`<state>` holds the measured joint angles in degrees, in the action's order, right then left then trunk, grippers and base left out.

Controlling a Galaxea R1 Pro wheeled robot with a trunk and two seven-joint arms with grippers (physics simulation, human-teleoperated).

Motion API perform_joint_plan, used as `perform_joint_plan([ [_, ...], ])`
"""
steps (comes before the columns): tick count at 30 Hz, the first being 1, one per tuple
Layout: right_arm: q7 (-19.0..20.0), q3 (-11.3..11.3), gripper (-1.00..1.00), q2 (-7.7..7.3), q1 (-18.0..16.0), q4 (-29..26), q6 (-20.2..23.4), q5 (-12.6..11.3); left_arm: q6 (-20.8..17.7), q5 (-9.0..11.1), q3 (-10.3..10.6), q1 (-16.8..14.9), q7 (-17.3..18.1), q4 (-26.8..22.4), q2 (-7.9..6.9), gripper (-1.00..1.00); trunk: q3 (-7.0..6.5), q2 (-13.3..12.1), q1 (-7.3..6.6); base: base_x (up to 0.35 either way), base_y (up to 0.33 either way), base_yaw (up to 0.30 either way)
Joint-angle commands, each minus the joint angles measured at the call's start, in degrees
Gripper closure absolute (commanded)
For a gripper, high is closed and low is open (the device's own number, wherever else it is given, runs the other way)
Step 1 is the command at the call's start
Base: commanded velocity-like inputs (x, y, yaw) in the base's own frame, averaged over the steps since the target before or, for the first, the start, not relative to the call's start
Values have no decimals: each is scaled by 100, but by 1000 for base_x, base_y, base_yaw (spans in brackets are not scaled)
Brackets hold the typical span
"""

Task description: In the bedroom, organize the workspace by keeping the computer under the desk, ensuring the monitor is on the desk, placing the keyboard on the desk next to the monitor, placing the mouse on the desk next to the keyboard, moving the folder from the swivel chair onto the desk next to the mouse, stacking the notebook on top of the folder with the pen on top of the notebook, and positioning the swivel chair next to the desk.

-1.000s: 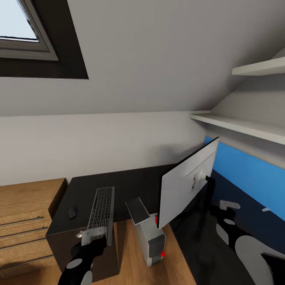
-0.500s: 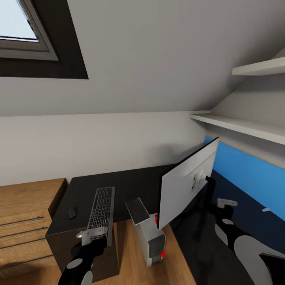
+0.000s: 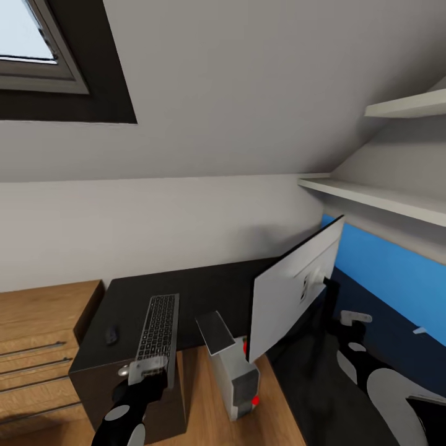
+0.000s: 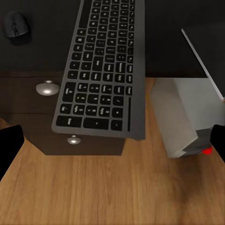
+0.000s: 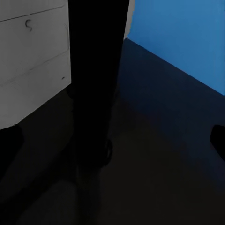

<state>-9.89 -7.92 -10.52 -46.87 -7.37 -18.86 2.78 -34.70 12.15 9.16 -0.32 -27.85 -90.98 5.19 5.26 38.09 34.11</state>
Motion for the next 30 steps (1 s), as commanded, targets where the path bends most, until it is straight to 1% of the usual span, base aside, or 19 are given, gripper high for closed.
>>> perform_joint_plan([
  [1,-4,-34,-100,3,-6,7,-22,29,-7,61,7,-3,-53,-7,-1,-100,9,8,3,142,0,0],
  [14,-4,-34,-100,6,-6,8,-22,29,-10,68,7,-3,-53,-7,0,-100,9,8,3,46,0,0],
  [21,-4,-34,-100,6,-6,9,-22,29,-8,64,7,-3,-53,-7,0,-100,9,8,3,130,0,0],
  [30,-4,-34,-100,6,-6,7,-22,29,-10,64,6,-3,-53,-7,0,-100,9,8,3,20,0,0],
])
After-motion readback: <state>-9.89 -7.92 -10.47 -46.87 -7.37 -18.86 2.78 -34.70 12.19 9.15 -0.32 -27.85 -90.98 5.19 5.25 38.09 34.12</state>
